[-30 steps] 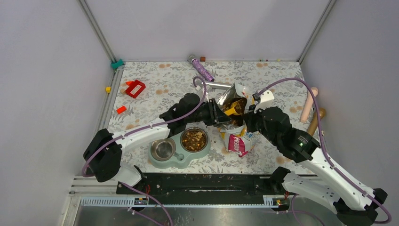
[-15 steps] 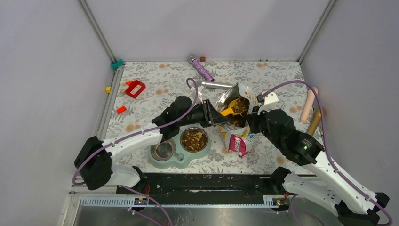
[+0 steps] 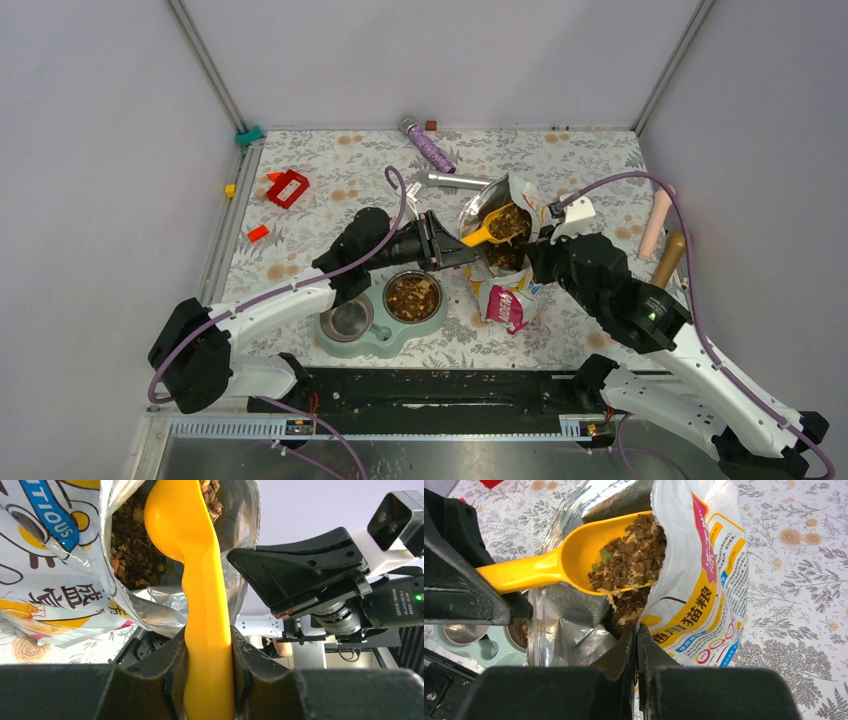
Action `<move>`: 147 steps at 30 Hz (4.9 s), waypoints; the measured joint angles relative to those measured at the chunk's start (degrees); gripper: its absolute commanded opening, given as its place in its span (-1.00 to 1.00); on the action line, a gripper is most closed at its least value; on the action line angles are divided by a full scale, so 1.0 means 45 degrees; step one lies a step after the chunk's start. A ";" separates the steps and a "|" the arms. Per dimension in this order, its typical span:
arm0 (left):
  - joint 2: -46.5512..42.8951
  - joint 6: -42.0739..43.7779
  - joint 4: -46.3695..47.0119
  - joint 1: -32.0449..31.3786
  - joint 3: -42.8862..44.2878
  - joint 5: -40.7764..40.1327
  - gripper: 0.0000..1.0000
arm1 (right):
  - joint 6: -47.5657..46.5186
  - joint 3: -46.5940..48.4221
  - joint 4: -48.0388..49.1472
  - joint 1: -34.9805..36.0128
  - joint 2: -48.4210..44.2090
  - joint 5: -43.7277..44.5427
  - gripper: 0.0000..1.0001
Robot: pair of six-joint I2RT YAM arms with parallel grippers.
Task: Serve the pet food
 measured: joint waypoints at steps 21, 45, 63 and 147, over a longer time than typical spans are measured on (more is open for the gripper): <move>-0.2244 -0.0359 -0.0967 0.0685 -0.1481 0.0806 -1.00 | -0.0005 -0.0068 -0.0117 0.0000 -0.0330 0.0321 -1.00; -0.1817 -0.3060 0.5498 0.1059 -0.4527 0.1049 -1.00 | -0.0010 -0.0121 -0.0136 0.0000 -0.0500 0.0534 -1.00; -0.1326 -0.3225 0.6552 0.0879 -0.4731 0.0792 -1.00 | -0.0092 -0.0160 -0.0102 0.0000 -0.0617 0.0719 -1.00; -1.5703 -0.1525 -1.0977 0.2671 -0.5314 -0.1928 -1.00 | -0.0092 -0.0379 -0.0058 0.0000 -0.0976 0.1064 -1.00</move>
